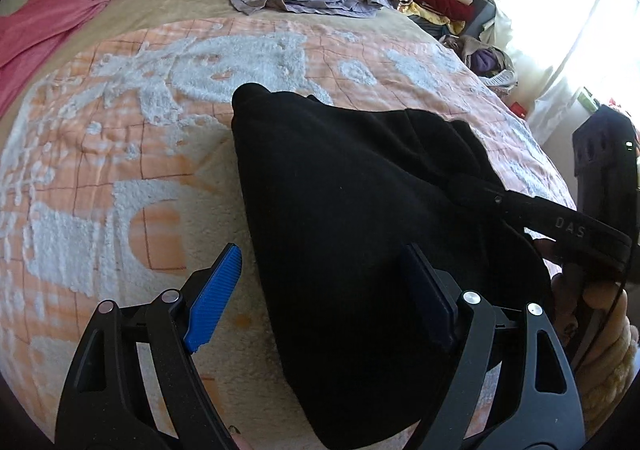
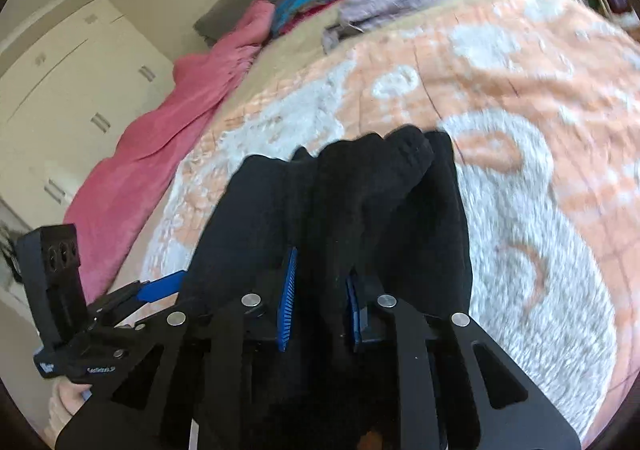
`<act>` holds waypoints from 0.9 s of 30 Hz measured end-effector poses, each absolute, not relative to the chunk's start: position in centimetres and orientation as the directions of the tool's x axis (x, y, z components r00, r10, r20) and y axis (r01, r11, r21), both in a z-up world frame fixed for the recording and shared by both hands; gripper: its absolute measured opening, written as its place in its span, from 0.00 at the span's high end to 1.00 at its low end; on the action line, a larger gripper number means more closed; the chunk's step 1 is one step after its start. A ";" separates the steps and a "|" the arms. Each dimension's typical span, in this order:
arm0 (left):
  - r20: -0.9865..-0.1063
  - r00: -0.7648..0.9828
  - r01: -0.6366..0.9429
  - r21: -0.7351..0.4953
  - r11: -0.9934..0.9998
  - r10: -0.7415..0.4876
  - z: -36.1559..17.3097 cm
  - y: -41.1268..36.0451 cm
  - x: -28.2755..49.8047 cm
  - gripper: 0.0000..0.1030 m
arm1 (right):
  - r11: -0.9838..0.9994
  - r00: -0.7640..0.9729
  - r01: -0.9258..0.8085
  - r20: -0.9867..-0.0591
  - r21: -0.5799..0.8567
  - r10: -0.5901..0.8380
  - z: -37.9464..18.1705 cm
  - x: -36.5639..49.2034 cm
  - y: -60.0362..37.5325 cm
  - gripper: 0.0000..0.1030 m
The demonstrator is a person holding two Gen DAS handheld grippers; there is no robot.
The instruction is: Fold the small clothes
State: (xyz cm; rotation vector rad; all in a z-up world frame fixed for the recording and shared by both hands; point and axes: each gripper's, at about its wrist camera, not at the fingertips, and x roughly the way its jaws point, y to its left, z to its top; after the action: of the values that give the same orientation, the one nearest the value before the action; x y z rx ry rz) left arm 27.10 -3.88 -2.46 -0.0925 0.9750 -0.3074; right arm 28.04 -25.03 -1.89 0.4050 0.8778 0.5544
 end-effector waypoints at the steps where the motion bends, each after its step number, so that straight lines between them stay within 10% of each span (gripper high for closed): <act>1: -0.797 0.520 0.222 -0.223 0.949 -0.308 -2.3 -4.0 27.0 0.28 | 0.794 0.529 -0.304 -0.600 0.526 0.600 -1.2 27.9 -25.1 0.82; 14: -0.794 0.511 0.295 -0.197 0.935 -0.329 -2.2 -6.4 25.3 0.28 | 0.885 0.570 -0.284 -0.677 0.369 0.465 -3.4 27.3 -26.3 0.80; 27: -0.790 0.513 0.294 -0.206 0.933 -0.336 -2.2 -5.7 24.4 0.28 | 0.930 0.625 -0.205 -0.690 0.305 0.365 -2.4 22.9 -26.2 0.51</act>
State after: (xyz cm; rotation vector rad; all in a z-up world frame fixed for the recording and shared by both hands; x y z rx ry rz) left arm 24.41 -5.74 -2.17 -0.0484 0.9602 -0.3787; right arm 22.87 -26.22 -2.35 0.2049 0.8350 0.3296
